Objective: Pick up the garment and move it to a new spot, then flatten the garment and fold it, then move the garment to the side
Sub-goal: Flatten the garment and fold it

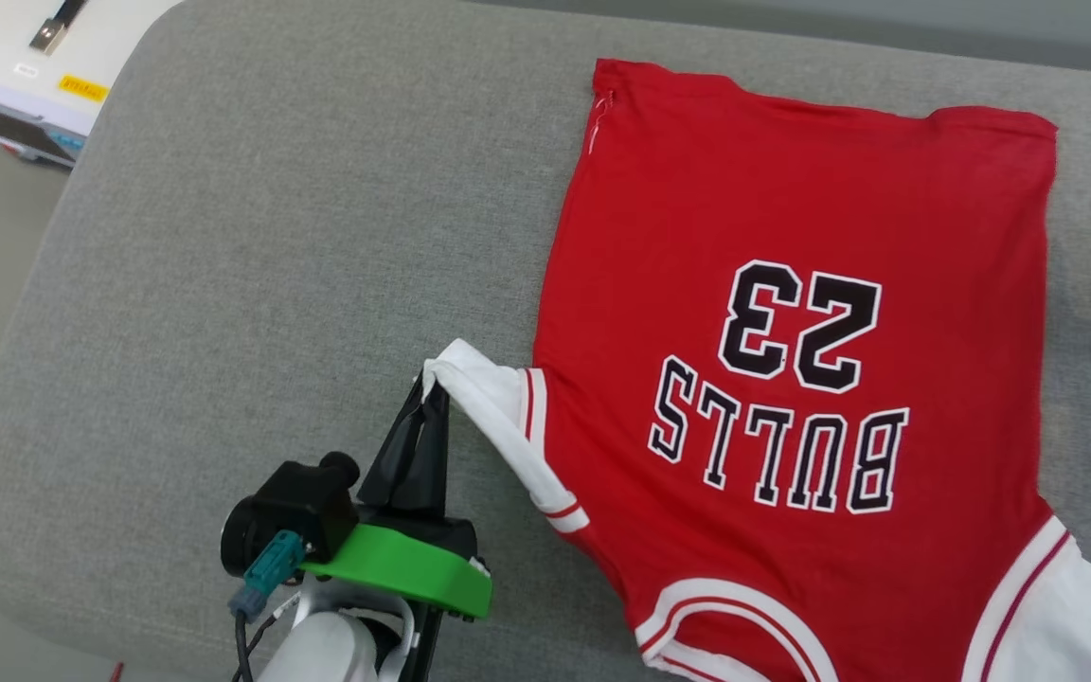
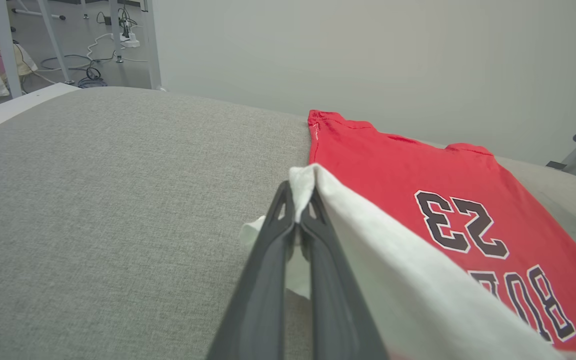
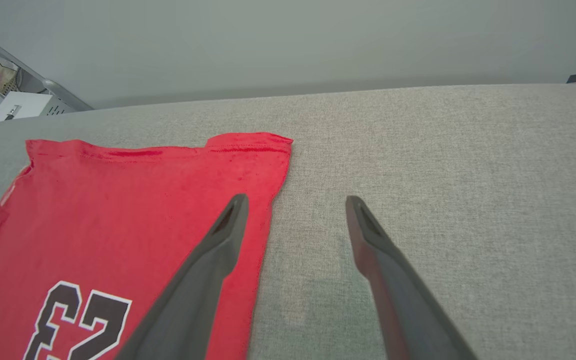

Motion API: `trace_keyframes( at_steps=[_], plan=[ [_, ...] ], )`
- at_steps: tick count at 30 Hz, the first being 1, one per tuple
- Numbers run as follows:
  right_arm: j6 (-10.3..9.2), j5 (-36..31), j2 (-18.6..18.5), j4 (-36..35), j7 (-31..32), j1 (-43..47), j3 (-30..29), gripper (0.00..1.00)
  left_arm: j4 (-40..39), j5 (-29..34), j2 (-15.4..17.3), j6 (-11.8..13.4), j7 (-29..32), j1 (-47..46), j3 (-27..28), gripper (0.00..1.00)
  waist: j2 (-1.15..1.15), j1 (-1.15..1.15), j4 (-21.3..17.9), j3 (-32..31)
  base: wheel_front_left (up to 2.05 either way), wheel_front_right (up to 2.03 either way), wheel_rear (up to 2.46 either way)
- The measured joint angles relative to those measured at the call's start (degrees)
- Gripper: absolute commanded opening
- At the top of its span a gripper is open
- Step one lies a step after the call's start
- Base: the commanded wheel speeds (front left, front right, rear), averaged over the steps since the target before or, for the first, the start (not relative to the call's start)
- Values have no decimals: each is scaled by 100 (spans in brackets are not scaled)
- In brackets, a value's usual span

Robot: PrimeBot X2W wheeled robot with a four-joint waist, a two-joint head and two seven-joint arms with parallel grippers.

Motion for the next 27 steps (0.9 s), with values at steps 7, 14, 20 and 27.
trace_keyframes(
  at_steps=[7,14,20,27],
  plan=[
    [0,-364,-331,976,750,-1190,77,100,-207,157,-257,-148,-44,-303,-210,0,0,0,456,497,0,0,0],
    [0,-527,-474,1545,942,-1751,199,100,-377,243,-455,-294,-51,-465,-289,0,0,1,813,1056,0,0,0],
    [1,-546,-592,1804,1522,-1959,467,100,-383,353,-549,-394,-51,-482,-223,0,0,0,1027,1401,0,0,0],
    [0,-592,-712,1923,2394,-2185,679,0,-291,411,-617,-494,-51,-483,-90,0,0,0,1090,1382,0,0,0]
  ],
)
